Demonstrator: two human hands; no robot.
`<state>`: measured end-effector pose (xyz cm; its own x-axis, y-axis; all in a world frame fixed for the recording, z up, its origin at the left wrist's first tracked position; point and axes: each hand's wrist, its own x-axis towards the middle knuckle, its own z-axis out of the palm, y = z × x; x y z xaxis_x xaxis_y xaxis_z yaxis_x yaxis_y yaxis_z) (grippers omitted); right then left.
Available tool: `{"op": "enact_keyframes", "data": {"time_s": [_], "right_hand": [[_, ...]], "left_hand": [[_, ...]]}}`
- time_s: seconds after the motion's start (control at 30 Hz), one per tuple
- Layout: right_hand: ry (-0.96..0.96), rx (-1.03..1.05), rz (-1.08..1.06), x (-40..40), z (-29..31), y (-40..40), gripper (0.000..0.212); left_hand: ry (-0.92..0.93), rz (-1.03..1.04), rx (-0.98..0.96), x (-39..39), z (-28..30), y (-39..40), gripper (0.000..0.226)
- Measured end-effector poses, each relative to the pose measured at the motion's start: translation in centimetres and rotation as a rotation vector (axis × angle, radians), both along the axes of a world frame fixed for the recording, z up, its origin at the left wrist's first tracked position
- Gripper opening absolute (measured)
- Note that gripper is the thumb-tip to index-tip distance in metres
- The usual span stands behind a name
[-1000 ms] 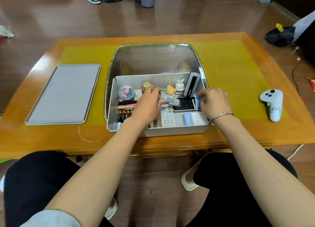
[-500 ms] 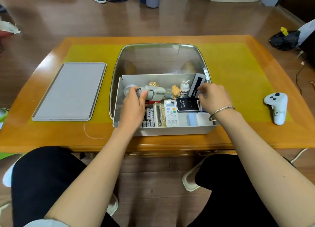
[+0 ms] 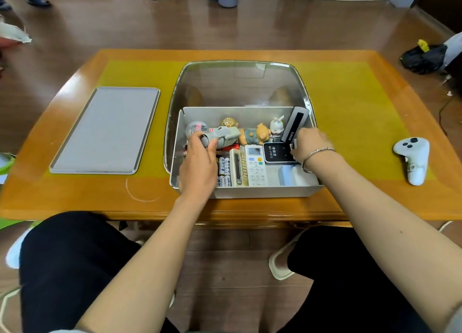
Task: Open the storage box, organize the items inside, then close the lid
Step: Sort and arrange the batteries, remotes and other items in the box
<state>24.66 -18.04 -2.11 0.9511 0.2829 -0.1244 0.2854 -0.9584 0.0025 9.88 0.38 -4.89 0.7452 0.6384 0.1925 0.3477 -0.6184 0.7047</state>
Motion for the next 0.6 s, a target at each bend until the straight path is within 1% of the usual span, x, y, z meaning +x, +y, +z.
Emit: {"op": "enact_keyframes", "data": {"time_s": [0.03, 0.13, 0.3, 0.37, 0.47, 0.53, 0.6], "right_hand": [[-0.007, 0.024, 0.019, 0.1, -0.1, -0.2, 0.009], [-0.014, 0.104, 0.086, 0.3, -0.5, -0.8, 0.019], [0.009, 0.151, 0.227, 0.4, -0.7, -0.8, 0.028], [0.03, 0.272, 0.233, 0.4, -0.8, -0.8, 0.031], [0.099, 0.499, 0.187, 0.2, -0.4, -0.5, 0.025], [0.187, 0.594, 0.161, -0.2, 0.1, -0.2, 0.022], [0.259, 0.636, 0.144, -0.8, 0.5, -0.1, 0.019]], "left_hand": [[0.003, -0.002, 0.012, 0.0, 0.0, 0.0, 0.041], [0.012, -0.004, 0.026, 0.0, -0.2, 0.0, 0.043], [0.018, 0.006, 0.06, -0.1, -0.2, -0.1, 0.042], [0.019, -0.001, 0.074, -0.1, -0.3, -0.1, 0.041], [0.013, -0.007, 0.098, -0.1, -0.4, -0.1, 0.04], [0.014, -0.008, 0.106, -0.1, -0.4, -0.2, 0.04], [0.014, -0.011, 0.114, -0.1, -0.4, -0.2, 0.04]]}}
